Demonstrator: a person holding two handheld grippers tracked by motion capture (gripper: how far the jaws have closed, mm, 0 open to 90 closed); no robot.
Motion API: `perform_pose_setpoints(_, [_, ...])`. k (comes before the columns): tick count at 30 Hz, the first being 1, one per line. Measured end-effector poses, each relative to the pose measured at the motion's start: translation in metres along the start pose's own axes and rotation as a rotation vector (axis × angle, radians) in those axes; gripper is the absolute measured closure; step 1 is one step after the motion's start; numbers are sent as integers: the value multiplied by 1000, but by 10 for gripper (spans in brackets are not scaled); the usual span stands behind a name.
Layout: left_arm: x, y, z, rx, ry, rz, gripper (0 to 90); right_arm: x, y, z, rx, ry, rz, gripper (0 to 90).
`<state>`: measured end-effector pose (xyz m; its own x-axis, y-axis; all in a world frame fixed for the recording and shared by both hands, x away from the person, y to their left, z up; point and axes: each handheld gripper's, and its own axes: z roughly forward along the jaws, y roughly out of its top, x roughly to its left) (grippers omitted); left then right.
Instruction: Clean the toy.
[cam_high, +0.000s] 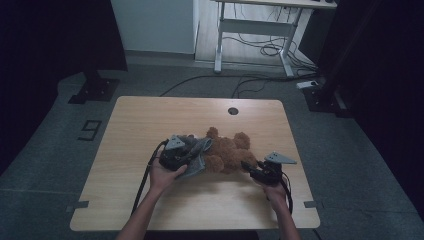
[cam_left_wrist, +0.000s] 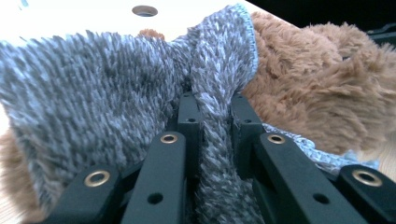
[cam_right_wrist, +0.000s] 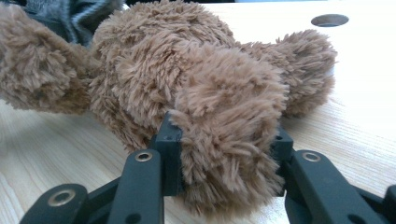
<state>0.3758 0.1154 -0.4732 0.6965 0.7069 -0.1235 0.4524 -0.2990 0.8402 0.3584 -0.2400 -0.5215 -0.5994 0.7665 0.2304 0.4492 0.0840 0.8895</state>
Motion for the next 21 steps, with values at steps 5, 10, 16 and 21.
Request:
perform_pose_setpoints(5, [5, -4, -17, -12, 45, 5, 778, 0, -1, -3, 0, 4, -18, 613])
perform_pose_setpoints(10, [26, -18, -35, -23, 88, -54, 779, -1, -1, -2, 1, 9, -11, 612])
perform_pose_setpoints(16, [40, -31, -43, -16, 116, -96, 779, -2, -2, -1, 4, 17, 5, 611])
perform_pose_setpoints(21, [31, -21, -45, -39, 85, -83, 780, -3, -2, 1, 1, 23, 8, 612])
